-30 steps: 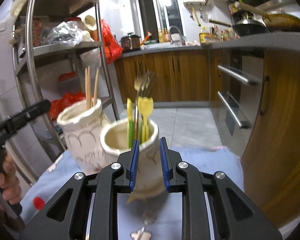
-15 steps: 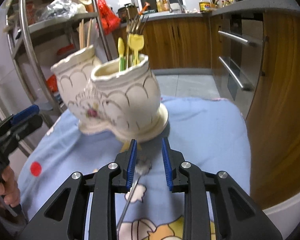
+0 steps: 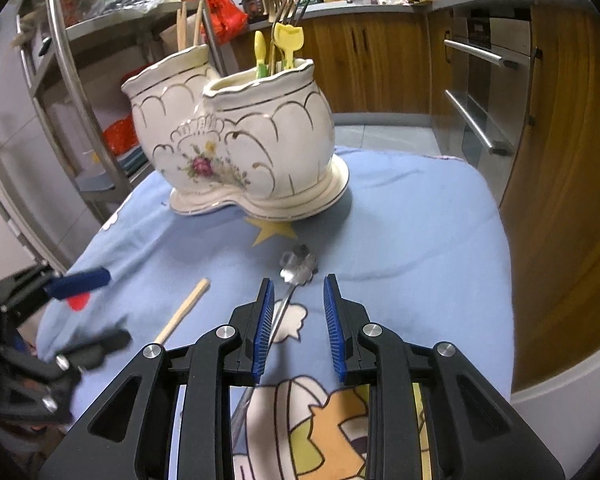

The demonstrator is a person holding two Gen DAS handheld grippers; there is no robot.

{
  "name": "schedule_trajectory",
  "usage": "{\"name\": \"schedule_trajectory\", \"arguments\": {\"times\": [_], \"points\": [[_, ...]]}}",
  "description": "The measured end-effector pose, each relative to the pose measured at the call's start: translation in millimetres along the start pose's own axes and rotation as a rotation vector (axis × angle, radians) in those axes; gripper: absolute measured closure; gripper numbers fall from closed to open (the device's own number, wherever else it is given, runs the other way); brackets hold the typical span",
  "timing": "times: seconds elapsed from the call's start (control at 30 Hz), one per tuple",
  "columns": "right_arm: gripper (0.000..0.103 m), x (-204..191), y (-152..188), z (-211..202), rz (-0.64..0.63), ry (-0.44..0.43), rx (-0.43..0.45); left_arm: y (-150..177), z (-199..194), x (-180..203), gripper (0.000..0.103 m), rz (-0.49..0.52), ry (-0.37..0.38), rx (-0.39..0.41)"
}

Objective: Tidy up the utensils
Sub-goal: 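Grasp last chopstick with left tool while right tool grasps the flower-handled spoon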

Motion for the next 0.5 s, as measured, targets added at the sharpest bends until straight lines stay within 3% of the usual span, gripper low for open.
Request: {"name": "schedule_trajectory", "arguments": {"times": [0.17,0.43,0.5], "points": [[0.076,-3,5,4,-0.015,0.003,-0.034,13,9,11,0.051,0.037,0.023,-0.062],[0.07,-19,13,17,-0.067,0.004,-0.091,17,14,2,0.091,-0.004,0.025,-0.097],[0.07,-21,14,22,-0.08,0.016,-0.108,17,15,-4,0.093,-0.026,0.034,-0.101]]}}
Point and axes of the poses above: each gripper's, at about its wrist camera, not at the fingertips, and z roughly the way its jaws point, x to its right, y to its underside, the point moved 8 cm from there along z, roughly the way its jaws point, and after that the axes turned 5 degrees about -y, right-handed, at the moved point
